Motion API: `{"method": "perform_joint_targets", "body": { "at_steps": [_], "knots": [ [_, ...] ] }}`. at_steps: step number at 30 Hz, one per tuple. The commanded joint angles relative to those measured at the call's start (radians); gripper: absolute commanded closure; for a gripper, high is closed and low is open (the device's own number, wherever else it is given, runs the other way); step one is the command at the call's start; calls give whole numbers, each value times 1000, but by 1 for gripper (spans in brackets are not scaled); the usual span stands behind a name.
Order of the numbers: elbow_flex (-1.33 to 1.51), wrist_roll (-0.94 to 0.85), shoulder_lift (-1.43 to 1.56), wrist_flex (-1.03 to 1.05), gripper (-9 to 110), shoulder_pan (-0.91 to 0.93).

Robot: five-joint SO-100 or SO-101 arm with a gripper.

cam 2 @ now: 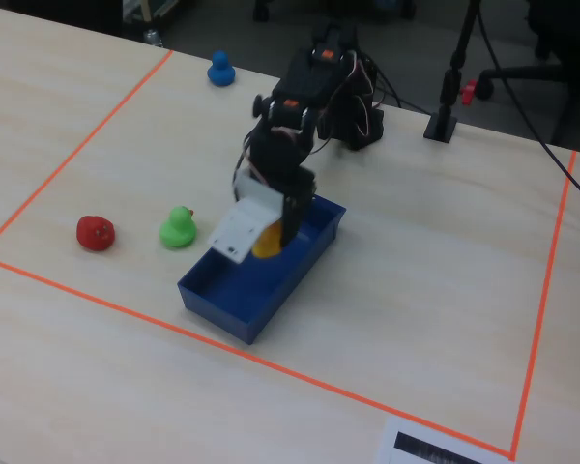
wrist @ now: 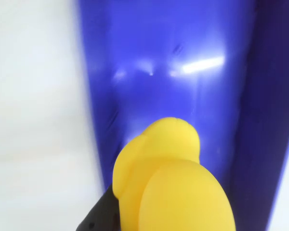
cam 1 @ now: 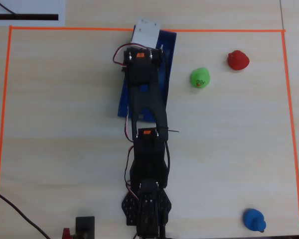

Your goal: Grasp yellow duck and put it into box.

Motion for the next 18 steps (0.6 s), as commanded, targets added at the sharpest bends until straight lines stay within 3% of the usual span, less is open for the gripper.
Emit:
{"method": "perform_joint_targets", "body": {
  "at_steps": [1, 5, 12, 16, 18],
  "knots": [
    [-233, -49, -153, -11, 92, 63],
    [-308, -130, -212, -29, 81, 115],
    [-304, -272, -146, -135, 80, 178],
    [-186, -256, 6, -311, 84, 198],
    [-92, -233, 132, -416, 96, 204]
  ]
}}
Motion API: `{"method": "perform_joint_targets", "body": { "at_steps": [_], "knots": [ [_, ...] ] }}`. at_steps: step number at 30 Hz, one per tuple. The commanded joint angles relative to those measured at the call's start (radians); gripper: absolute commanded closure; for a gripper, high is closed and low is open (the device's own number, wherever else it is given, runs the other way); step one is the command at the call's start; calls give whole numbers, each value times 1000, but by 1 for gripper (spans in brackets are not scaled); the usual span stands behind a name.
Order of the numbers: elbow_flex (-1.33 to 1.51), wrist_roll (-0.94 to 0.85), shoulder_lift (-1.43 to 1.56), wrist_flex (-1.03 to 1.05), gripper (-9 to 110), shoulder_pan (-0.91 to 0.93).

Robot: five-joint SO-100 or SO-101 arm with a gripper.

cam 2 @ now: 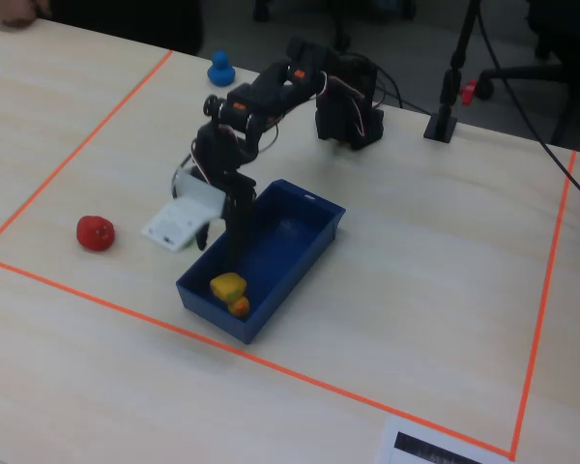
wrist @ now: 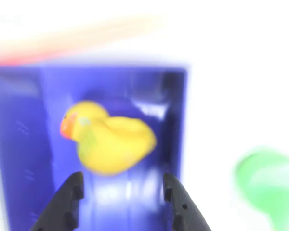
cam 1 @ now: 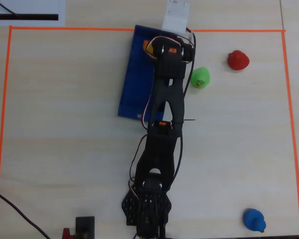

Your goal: Grasp yellow duck and put it into box.

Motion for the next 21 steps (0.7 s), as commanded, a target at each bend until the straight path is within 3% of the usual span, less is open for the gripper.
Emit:
{"method": "perform_joint_targets", "body": {
  "at_steps": [1, 5, 11, 14, 21],
  "knots": [
    [153, 57, 313, -230, 101, 17],
    [517, 117, 672, -391, 101, 11],
    [1439, 41, 1356, -442, 101, -9],
    [1792, -15, 1680, -368, 101, -41],
    [2163, -20, 2175, -3, 101, -282]
  ]
}}
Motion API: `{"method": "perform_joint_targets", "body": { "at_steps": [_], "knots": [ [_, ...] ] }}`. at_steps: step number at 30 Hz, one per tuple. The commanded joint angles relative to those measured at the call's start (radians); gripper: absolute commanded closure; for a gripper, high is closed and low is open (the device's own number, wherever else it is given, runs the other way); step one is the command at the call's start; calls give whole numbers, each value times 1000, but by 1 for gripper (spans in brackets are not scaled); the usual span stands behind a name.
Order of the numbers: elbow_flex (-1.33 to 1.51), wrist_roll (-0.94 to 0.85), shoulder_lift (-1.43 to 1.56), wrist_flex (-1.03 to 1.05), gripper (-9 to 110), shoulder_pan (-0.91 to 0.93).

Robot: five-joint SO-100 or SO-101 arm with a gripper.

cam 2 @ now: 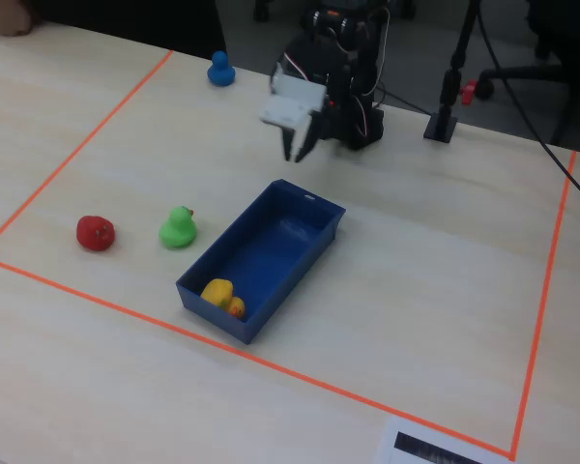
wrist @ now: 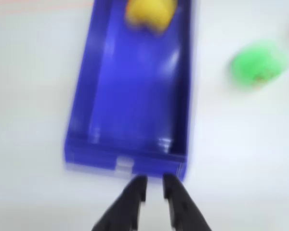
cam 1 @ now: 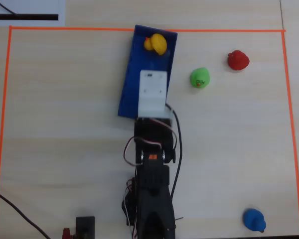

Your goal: Grasp yellow duck and put it into box.

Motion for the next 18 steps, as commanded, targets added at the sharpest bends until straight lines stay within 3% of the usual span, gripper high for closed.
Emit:
{"method": "perform_joint_targets", "body": {
  "at_steps": [1, 4, 18],
  "knots": [
    [279, 5, 364, 210, 101, -138],
    [351, 2, 446, 304, 101, -184],
    [525, 3, 537, 308, 101, -117]
  ]
}}
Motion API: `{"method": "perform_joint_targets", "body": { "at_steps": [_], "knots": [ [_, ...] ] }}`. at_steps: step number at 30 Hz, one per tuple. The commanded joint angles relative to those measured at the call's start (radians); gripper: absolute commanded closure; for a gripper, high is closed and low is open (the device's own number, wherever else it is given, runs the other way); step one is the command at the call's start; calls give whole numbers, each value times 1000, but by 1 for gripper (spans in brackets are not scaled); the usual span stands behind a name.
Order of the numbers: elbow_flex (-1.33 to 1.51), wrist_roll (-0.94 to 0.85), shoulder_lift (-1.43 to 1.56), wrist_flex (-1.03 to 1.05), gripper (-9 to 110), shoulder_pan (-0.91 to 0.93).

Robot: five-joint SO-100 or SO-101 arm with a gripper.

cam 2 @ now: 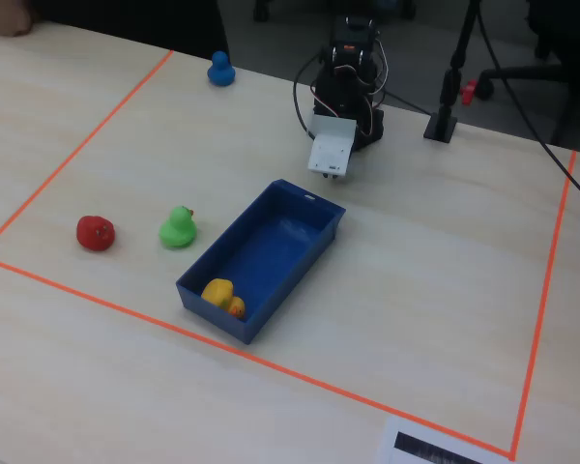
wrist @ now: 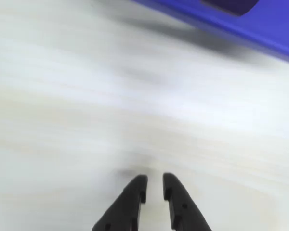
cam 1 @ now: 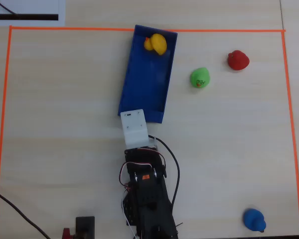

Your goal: Grasp yellow duck and put it into box.

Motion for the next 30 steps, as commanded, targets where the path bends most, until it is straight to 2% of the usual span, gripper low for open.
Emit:
{"method": "perform_joint_targets", "body": {
  "at_steps": [1, 7, 10, 30],
  "knots": [
    [28, 9, 2, -2, 101, 69],
    [54, 9, 3, -18, 101, 120],
    [54, 9, 3, -20, 97, 120],
    [54, 9, 3, -20, 96, 120]
  ]
}}
